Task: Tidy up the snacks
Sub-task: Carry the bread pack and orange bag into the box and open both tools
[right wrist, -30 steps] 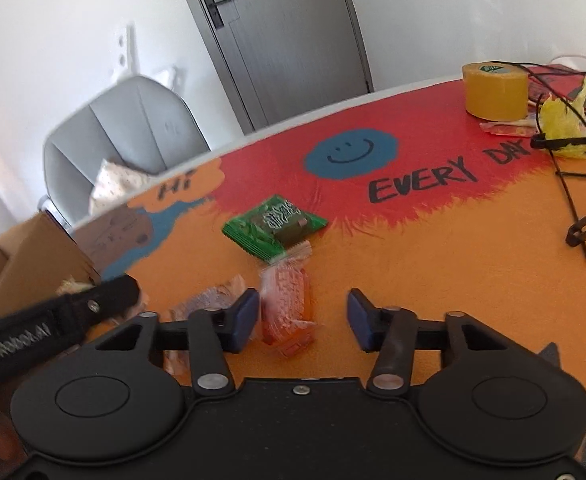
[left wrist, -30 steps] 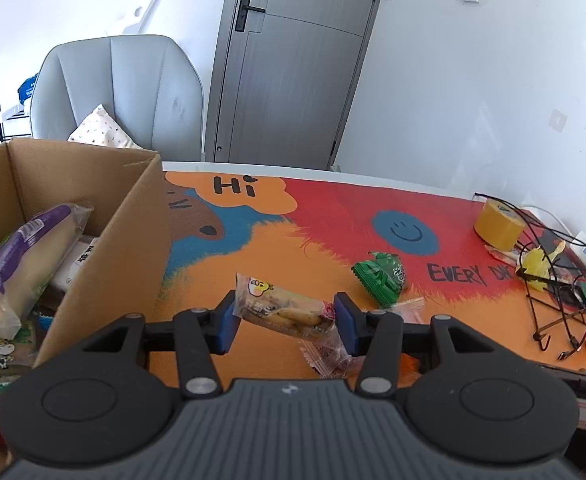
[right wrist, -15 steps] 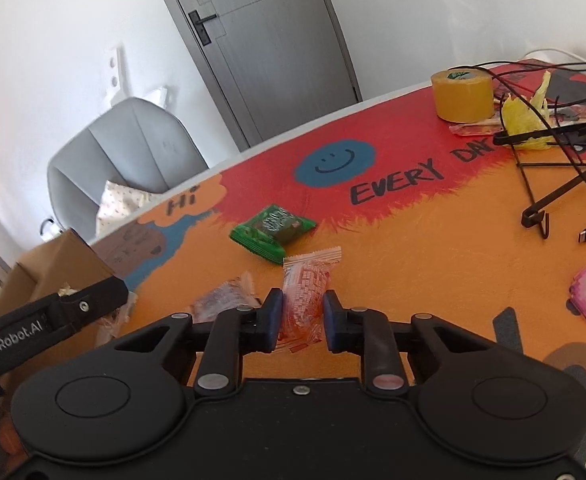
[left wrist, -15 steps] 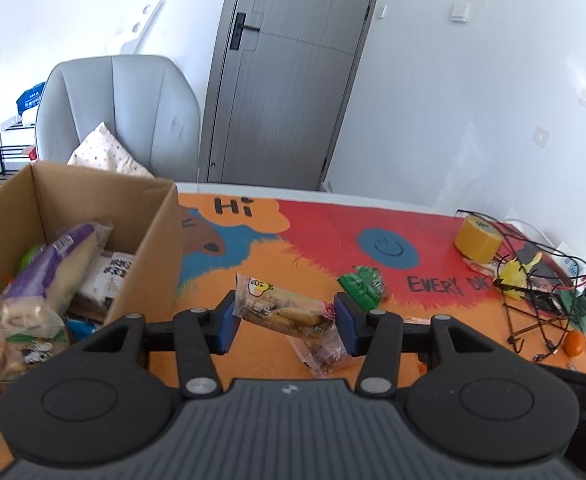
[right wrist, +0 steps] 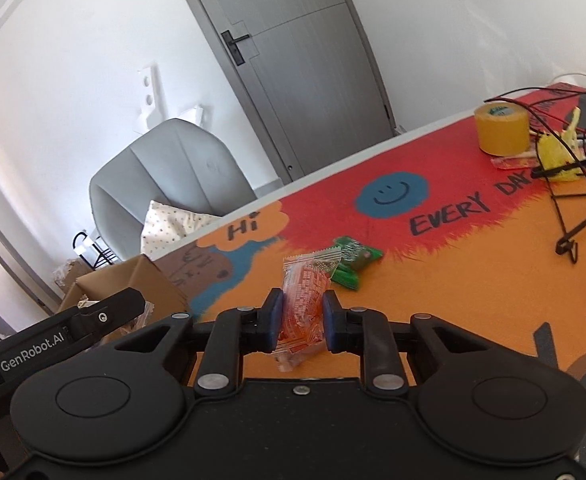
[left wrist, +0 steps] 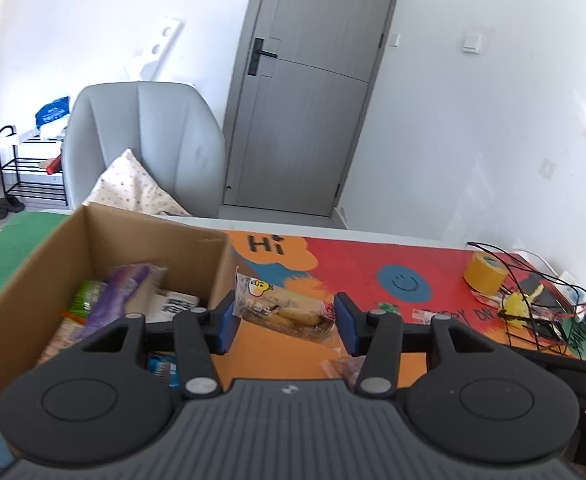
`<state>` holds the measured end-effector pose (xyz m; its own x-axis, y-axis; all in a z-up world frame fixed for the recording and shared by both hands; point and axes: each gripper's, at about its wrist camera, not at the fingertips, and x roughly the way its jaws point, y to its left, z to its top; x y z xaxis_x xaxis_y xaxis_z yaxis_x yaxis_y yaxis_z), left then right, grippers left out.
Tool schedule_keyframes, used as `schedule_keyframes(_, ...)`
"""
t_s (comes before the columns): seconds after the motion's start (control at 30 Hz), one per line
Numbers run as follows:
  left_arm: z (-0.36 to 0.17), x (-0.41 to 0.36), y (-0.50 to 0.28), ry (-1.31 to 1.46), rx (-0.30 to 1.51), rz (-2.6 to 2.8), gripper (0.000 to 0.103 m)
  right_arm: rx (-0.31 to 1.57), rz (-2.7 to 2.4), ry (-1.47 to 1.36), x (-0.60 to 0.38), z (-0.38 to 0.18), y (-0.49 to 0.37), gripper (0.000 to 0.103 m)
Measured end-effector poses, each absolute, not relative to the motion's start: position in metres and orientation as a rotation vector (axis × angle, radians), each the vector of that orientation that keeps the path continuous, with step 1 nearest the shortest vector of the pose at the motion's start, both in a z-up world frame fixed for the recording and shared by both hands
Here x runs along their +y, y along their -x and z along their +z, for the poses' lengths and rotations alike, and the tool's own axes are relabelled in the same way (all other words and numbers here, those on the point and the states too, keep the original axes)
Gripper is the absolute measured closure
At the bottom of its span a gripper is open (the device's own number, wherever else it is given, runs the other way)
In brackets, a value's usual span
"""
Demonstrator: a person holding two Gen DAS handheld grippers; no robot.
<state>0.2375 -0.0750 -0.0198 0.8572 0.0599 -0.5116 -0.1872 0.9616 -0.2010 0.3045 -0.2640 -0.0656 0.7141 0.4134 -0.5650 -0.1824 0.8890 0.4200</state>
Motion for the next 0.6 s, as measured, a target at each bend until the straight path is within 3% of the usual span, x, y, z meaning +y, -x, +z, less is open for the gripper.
schedule_keyframes(0.6,-0.003,-0.005,-0.207,0.275,0.492,0.265,0.054,0.653,0.525,-0.329,-0.191,-0.034,-0.294,0.081)
